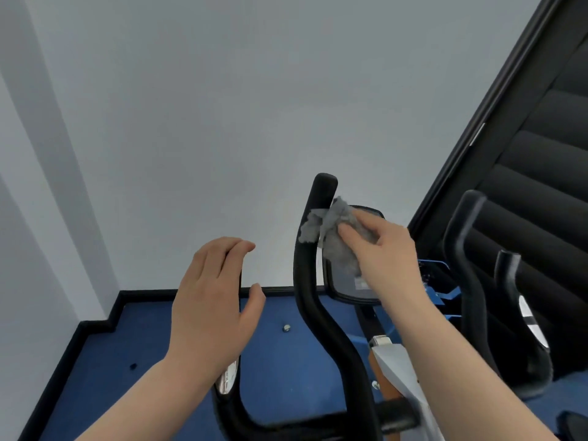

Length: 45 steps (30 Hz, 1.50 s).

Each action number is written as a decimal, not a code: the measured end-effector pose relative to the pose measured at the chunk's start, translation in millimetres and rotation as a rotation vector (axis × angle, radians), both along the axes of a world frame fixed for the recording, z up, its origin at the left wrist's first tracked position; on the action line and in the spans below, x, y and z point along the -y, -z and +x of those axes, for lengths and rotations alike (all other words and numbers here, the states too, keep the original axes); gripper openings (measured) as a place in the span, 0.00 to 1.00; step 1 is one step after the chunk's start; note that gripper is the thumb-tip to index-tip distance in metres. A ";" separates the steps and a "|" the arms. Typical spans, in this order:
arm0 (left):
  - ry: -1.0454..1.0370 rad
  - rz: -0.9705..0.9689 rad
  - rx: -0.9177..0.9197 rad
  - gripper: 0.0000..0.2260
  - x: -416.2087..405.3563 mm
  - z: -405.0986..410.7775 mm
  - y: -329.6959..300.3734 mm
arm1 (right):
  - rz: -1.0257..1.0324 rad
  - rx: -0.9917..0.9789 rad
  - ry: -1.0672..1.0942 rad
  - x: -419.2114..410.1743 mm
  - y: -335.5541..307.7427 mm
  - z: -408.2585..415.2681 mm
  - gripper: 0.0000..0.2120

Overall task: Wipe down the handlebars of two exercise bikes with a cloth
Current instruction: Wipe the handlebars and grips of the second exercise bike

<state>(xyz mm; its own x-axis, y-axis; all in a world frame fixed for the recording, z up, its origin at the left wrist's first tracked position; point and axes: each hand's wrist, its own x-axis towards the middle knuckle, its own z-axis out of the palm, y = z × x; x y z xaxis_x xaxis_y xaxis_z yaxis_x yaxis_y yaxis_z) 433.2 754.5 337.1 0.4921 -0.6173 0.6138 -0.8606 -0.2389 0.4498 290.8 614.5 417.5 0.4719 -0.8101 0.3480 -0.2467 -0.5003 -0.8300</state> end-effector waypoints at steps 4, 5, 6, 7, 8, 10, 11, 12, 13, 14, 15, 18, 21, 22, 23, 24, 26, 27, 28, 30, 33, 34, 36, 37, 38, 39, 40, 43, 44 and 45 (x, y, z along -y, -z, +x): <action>-0.001 -0.002 -0.002 0.20 0.2 -1.5 -0.3 | -0.099 -0.008 0.114 -4.5 -1.5 27.0 0.10; -0.002 -0.004 -0.010 0.20 0.3 -2.0 -0.3 | -0.161 -0.120 0.159 -8.9 8.2 28.7 0.11; -0.006 -0.008 -0.018 0.20 0.5 -2.5 -0.3 | -0.239 -0.245 0.185 -14.9 18.8 27.2 0.12; -0.011 -0.011 -0.027 0.20 1.0 -3.0 0.0 | -0.293 -0.352 0.179 -21.0 28.4 23.2 0.12; -0.013 -0.012 -0.033 0.20 1.3 -3.4 0.4 | -0.289 -0.414 0.145 -23.3 34.9 16.7 0.14; -0.014 -0.013 -0.036 0.21 1.4 -3.7 0.8 | -0.125 -0.474 0.034 -17.8 31.0 1.5 0.14; -0.010 -0.012 -0.032 0.21 1.1 -2.4 0.8 | -0.031 -0.483 -0.016 -13.3 23.0 -4.9 0.11; -0.006 -0.008 -0.026 0.20 0.8 -1.2 1.1 | 0.011 -0.455 -0.019 -7.9 15.6 -9.6 0.09; -0.002 -0.004 -0.018 0.20 0.4 -0.3 1.3 | 0.001 -0.388 0.023 -2.1 8.4 -11.0 0.08; 0.001 -0.003 -0.011 0.20 0.3 0.0 1.1 | -0.030 -0.288 0.089 2.4 1.9 -8.3 0.10; 0.001 -0.005 -0.011 0.20 0.4 -0.4 0.7 | -0.063 -0.185 0.152 3.3 -3.2 -1.4 0.11; -0.002 -0.018 -0.031 0.20 1.4 -1.9 0.9 | -0.222 -0.095 0.245 -12.6 5.3 26.0 0.09; -0.009 -0.025 -0.028 0.20 2.2 -2.2 2.0 | -0.284 -0.228 0.195 -27.3 32.3 25.0 0.11; -0.010 -0.026 -0.027 0.20 2.6 -2.2 2.1 | -0.269 -0.292 0.160 -26.9 35.6 16.9 0.11; -0.011 -0.027 -0.028 0.20 2.9 -2.7 2.2 | -0.227 -0.358 0.122 -24.3 33.9 7.9 0.11; -0.011 -0.030 -0.030 0.20 2.9 -3.1 2.4 | -0.178 -0.411 0.080 -20.8 29.4 -0.4 0.09; -0.009 -0.024 -0.028 0.20 1.8 -2.7 2.7 | -0.165 -0.404 0.023 -21.1 15.9 -9.0 0.06; -0.007 -0.015 -0.024 0.20 1.6 -2.6 2.9 | -0.217 -0.320 0.016 -24.7 7.0 -7.3 0.05; -0.008 -0.007 -0.017 0.20 1.2 -2.3 2.4 | -0.319 -0.203 0.020 -28.5 -3.7 -1.4 0.06; -0.008 0.005 -0.007 0.21 0.4 -1.4 1.1 | -0.654 -0.098 0.031 -29.6 -23.1 17.7 0.07; 0.007 0.027 0.000 0.21 -2.4 -0.6 0.2 | -0.980 -0.373 0.071 -14.2 -25.3 43.2 0.07; 0.010 0.035 0.004 0.21 -3.6 -0.3 0.1 | -1.021 -0.480 0.092 -8.7 -18.5 46.0 0.07; 0.017 0.050 0.010 0.21 -5.2 0.7 -0.7 | -1.087 -0.590 0.107 -4.4 -0.7 44.4 0.09; 0.019 0.053 0.014 0.21 -5.1 1.6 -1.4 | -1.080 -0.581 0.083 -5.3 6.1 41.9 0.10; 0.021 0.056 0.018 0.21 -4.9 2.7 -1.8 | -1.026 -0.560 0.030 -7.7 11.7 38.8 0.09; 0.024 0.059 0.021 0.21 -4.5 3.5 -1.9 | -0.934 -0.529 -0.039 -11.1 17.1 33.9 0.07; 0.025 0.062 0.018 0.21 -4.8 3.8 -2.1 | -0.802 -0.488 -0.115 -14.4 21.5 26.3 0.05; 0.037 0.065 0.017 0.22 -7.4 4.4 -2.7 | -0.385 -0.450 -0.356 -9.0 14.8 -1.8 0.08; 0.043 0.066 0.021 0.22 -8.3 5.2 -2.9 | -0.275 -0.461 -0.436 -3.0 6.2 -7.9 0.09; 0.049 0.064 0.021 0.22 -8.8 5.8 -2.7 | -0.186 -0.459 -0.489 2.5 -2.6 -10.1 0.09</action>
<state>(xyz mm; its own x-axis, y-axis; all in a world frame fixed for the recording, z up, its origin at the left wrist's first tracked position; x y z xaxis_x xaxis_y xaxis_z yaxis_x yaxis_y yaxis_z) 439.0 763.3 339.8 0.4482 -0.6786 0.5819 -0.8809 -0.2243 0.4169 280.7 612.0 420.1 0.9001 -0.4133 0.1382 -0.2624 -0.7672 -0.5852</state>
